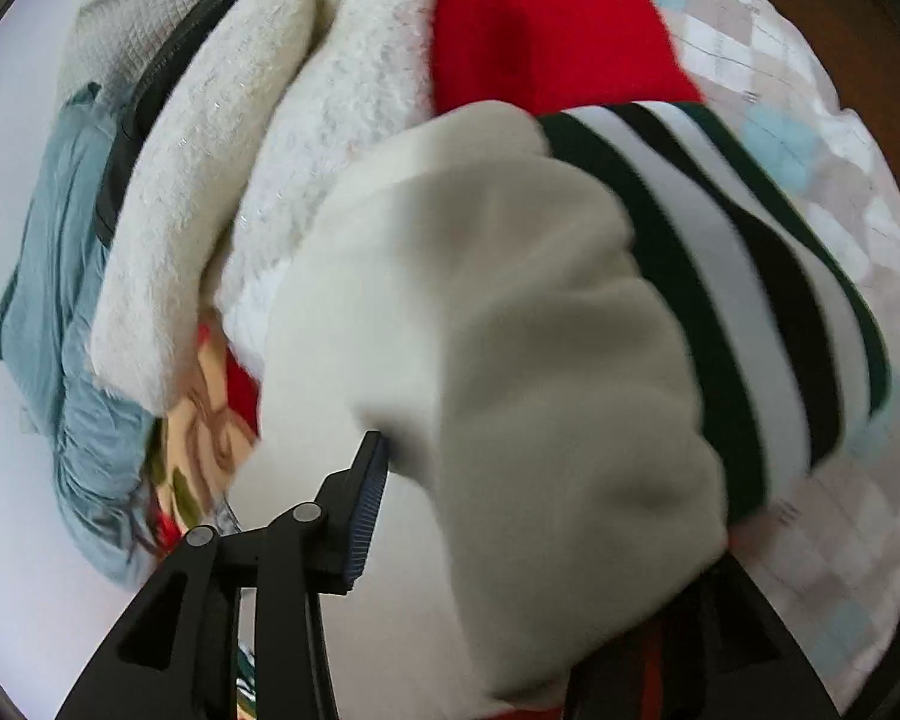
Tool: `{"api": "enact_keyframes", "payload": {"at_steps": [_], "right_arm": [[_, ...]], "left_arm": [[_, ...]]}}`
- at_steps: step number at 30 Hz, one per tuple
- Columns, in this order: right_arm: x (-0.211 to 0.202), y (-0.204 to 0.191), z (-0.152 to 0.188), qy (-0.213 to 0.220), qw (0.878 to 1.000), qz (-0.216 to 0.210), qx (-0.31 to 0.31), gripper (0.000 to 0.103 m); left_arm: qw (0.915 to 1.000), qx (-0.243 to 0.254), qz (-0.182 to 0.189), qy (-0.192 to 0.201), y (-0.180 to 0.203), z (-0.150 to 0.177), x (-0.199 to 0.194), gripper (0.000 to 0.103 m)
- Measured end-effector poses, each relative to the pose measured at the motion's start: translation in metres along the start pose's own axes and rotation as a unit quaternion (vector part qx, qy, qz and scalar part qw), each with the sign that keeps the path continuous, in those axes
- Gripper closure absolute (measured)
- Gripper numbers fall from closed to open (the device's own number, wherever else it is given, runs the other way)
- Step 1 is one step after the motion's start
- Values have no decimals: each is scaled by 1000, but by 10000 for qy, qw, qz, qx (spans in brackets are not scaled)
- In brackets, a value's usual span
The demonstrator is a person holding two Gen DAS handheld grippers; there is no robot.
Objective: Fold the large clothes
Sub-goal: 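Grasp the cuff of the letter-patch cream sleeve with the right gripper, then fold the held sleeve across the jacket with the right gripper while the left grasps the other cuff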
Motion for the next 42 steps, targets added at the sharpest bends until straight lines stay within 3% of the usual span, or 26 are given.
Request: {"api": "enact_keyframes", "payload": {"at_steps": [1,2,3,10,14,17,21,24,25,28,30,31,34,36,37,38,40,42], "right_arm": [[-3,-5,-1,96,9999,46,-56,66],[-7,-11,-1,181,9997,90,-148,91],[-13,-16,-1,244,9994,118,-226,96],[-106,-112,4,904,9871,-376,-1265,99],[-146,-181,26,1082,9715,-709,-1986,99],[-161,-244,66,1096,9522,-889,-2710,99],[-153,-313,167,922,9080,-958,-3974,99],[-125,-345,270,603,8657,-991,-4869,99],[-113,-352,313,522,8447,-974,-5238,100],[-72,-348,446,364,7645,-783,-6389,100],[-42,-326,520,194,7133,-609,-6979,100],[-26,-311,557,128,6811,-453,-7307,100],[17,-248,626,-107,5934,43,-8048,100],[43,-209,655,-473,5411,442,-8385,96],[52,-196,660,-698,5250,548,-8465,93],[53,-188,660,-835,5203,528,-8483,83],[37,-182,661,-1187,5236,225,-8434,66],[8,-180,652,-1549,5388,-149,-8279,43]], "left_arm": [[10000,-3,3,25,-1,-1,0,0],[10000,-6,8,54,-2,-4,-1,0],[10000,-8,14,83,-2,-5,-3,0],[9995,-178,63,247,-15,-11,-19,0],[9983,-460,102,340,-38,-16,-29,0],[9965,-738,102,366,-62,-16,-35,0],[9925,-1161,28,394,-100,-9,-42,0],[9880,-1486,-100,406,-135,3,-44,0],[9863,-1589,-163,401,-148,8,-43,0],[9796,-1951,-346,339,-188,28,-40,0],[9744,-2184,-482,251,-214,43,-34,0],[9720,-2278,-534,213,-225,50,-31,0],[9655,-2514,-677,93,-254,72,-25,0],[9612,-2661,-725,46,-268,82,-24,0],[9600,-2701,-737,27,-273,86,-25,0],[9580,-2777,-722,-11,-279,92,-25,0],[9537,-2928,-686,-38,-286,104,-29,0],[9484,-3111,-600,-101,-292,119,-35,0]]}}
Point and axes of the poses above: each gripper's, at about its wrist camera, not at the fingertips, and x roughly the way its jaws point, y to its right, z to its underside, the point moved 10 cm from there along x, roughly the way its jaws point, and after that the axes turned 7 degrees about z, right-handed, at the moved point
